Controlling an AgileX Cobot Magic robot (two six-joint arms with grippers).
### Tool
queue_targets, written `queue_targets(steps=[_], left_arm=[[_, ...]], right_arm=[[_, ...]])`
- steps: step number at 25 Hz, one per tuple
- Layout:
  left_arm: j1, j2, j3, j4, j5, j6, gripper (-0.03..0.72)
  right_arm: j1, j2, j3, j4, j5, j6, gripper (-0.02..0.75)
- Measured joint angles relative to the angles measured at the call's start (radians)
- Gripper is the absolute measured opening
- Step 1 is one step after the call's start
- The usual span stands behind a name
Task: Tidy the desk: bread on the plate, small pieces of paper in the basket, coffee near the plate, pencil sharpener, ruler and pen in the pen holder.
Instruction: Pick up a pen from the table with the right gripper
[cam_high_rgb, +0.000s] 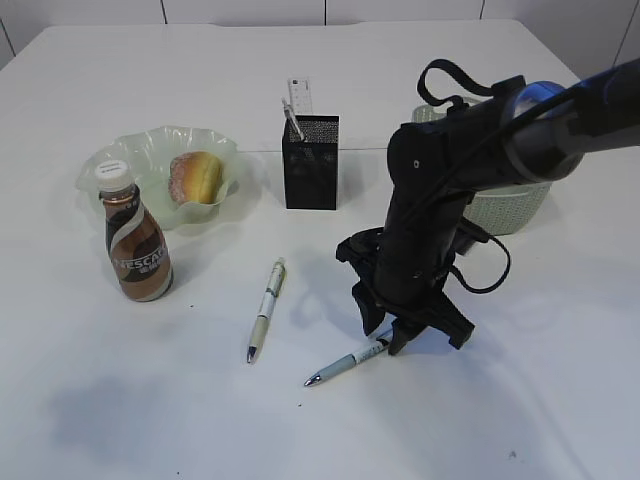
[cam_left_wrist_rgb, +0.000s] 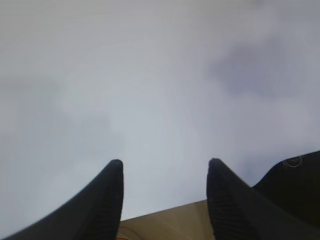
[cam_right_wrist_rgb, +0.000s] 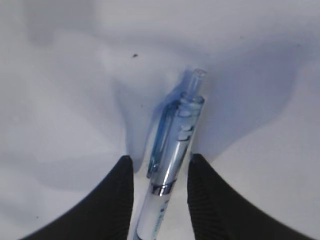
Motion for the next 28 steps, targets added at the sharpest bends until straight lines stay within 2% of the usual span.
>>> queue_targets(steps=[28], left_arm=[[0.000,0.000,0.000,0.012,0.000,0.000,0.376]], right_arm=[[0.000,0.015,-0.004,-0.025,0.014,0.029,0.300]])
